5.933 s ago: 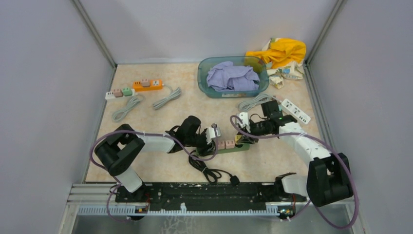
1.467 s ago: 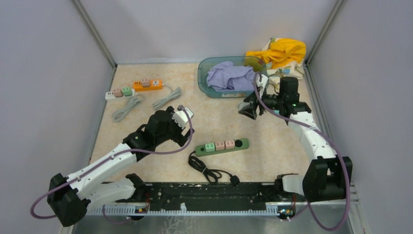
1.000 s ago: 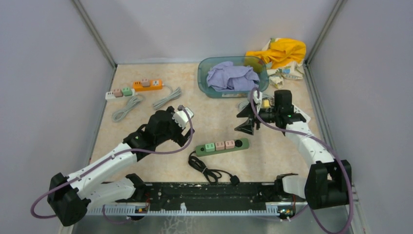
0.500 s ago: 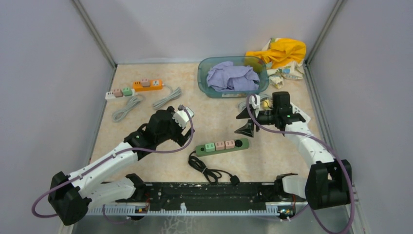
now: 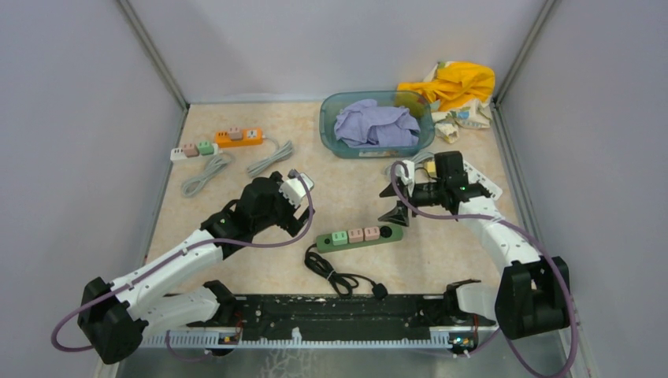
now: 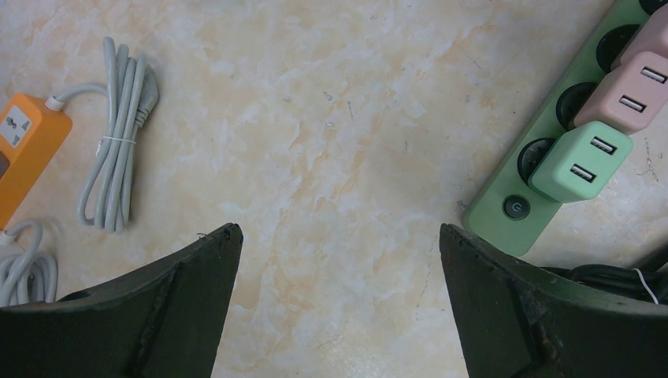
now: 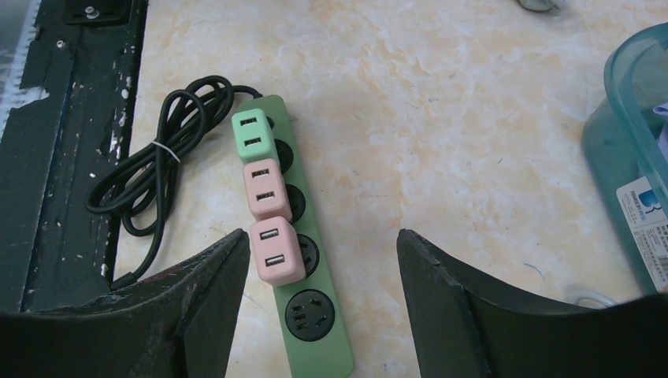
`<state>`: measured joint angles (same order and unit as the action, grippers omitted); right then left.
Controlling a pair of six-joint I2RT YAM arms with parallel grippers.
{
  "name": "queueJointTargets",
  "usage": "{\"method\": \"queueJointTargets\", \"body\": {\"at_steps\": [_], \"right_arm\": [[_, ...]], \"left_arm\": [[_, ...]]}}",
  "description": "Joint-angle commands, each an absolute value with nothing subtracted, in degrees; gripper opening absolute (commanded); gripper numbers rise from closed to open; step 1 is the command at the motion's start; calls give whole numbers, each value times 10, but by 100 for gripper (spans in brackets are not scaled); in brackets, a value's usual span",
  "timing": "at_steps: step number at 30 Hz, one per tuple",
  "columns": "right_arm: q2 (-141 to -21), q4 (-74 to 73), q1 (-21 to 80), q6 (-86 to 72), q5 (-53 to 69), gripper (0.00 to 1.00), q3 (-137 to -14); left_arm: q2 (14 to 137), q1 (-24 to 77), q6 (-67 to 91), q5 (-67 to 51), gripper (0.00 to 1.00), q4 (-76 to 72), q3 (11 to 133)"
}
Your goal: Pull the plug off the socket
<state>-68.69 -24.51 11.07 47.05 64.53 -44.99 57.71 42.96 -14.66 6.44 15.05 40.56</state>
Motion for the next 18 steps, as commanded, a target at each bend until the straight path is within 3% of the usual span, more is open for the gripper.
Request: {"method": "queueJointTargets", "body": {"at_steps": [1,18], "right_arm": [[-680,-255,123,513,651,69,-456],[-705,-273,181,571,561,69,-450]], "left_arm": [[577,426,-149,64,100,146,403],[578,425,-150,62,100,147,403]]}}
